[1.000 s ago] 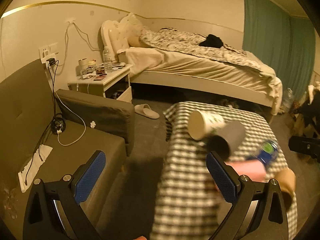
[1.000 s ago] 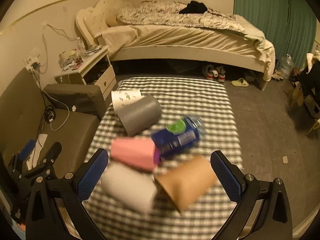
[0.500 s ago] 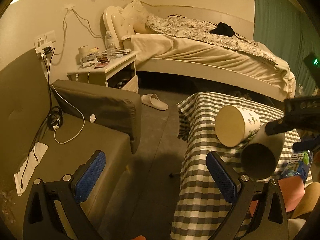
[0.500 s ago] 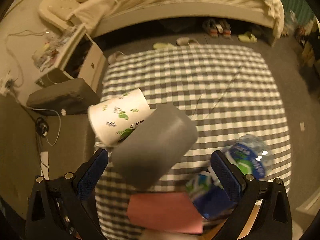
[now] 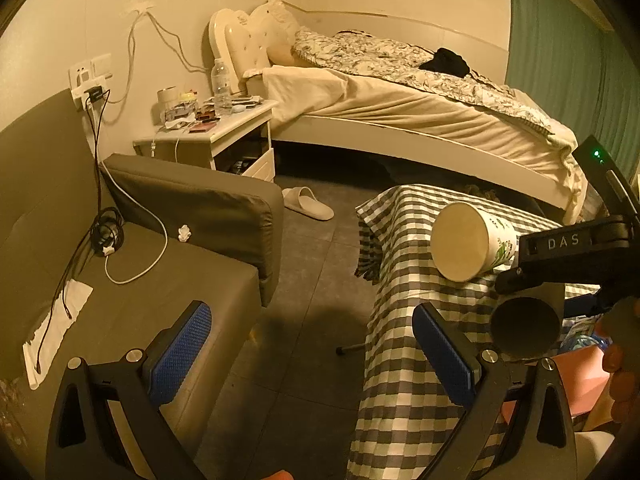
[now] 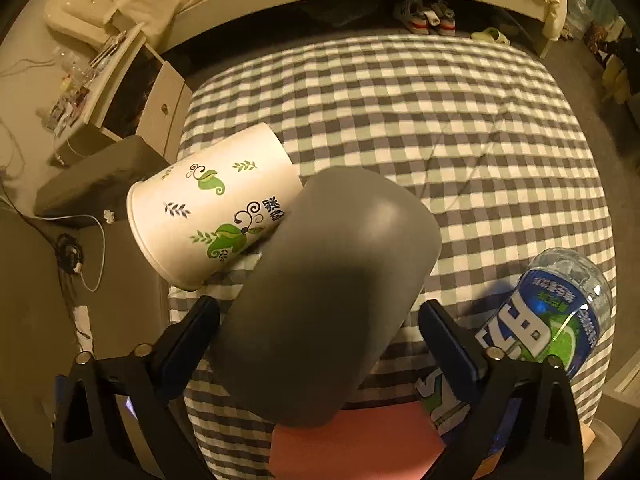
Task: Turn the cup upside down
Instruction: 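Reach the right gripper to the grey cup and grasp it, then lift the grey cup with the right gripper and rotate it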
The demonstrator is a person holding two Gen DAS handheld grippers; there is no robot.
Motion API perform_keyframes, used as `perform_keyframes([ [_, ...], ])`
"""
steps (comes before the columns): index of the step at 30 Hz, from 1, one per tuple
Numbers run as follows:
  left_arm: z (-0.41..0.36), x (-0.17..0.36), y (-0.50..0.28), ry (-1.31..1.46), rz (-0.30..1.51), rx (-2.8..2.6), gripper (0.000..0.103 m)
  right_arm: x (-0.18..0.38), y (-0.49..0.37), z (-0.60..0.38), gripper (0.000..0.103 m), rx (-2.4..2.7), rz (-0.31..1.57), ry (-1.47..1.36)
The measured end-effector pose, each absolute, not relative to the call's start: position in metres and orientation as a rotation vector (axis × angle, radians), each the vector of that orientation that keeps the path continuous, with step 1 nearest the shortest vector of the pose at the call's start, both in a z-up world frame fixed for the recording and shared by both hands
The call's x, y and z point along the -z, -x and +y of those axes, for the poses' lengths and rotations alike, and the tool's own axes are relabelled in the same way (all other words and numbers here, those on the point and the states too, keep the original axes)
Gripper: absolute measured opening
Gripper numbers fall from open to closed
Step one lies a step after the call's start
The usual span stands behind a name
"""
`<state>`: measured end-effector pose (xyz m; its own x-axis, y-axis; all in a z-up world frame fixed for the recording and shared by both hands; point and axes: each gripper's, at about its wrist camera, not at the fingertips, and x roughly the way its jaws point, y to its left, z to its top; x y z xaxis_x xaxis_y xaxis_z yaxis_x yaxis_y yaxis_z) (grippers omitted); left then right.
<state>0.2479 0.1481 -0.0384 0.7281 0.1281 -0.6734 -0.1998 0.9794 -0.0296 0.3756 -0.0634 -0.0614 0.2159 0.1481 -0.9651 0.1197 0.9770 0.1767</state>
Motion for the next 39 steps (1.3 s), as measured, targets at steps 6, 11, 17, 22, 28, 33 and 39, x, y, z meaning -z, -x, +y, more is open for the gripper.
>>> perform_keyframes([
  [6, 0.148, 0.039, -0.241, 0.115, 0.735, -0.183, 0.103, 0.053, -0.365, -0.04, 0.078, -0.057, 1.34, -0.05],
  [11, 0.148, 0.034, -0.23, 0.121, 0.72, -0.194, 0.103, 0.032, -0.346, -0.04, 0.076, -0.087, 1.284, -0.024],
  [17, 0.143, 0.02, -0.216, 0.134, 0.692, -0.205, 0.103, -0.006, -0.316, -0.051, 0.072, -0.128, 1.217, 0.013],
  [22, 0.133, 0.005, -0.192, 0.144, 0.685, -0.19, 0.103, -0.037, -0.281, -0.067, 0.072, -0.174, 1.173, -0.015],
  [28, 0.118, -0.018, -0.157, 0.122, 0.662, -0.187, 0.103, -0.082, -0.243, -0.09, 0.072, -0.194, 1.091, -0.05],
  [33, 0.106, -0.031, -0.122, 0.141, 0.649, -0.179, 0.103, -0.107, -0.203, -0.115, 0.072, -0.203, 1.046, -0.068],
  [39, 0.074, -0.022, -0.084, 0.111, 0.672, -0.153, 0.103, -0.098, -0.139, -0.147, 0.072, -0.199, 1.05, -0.055],
])
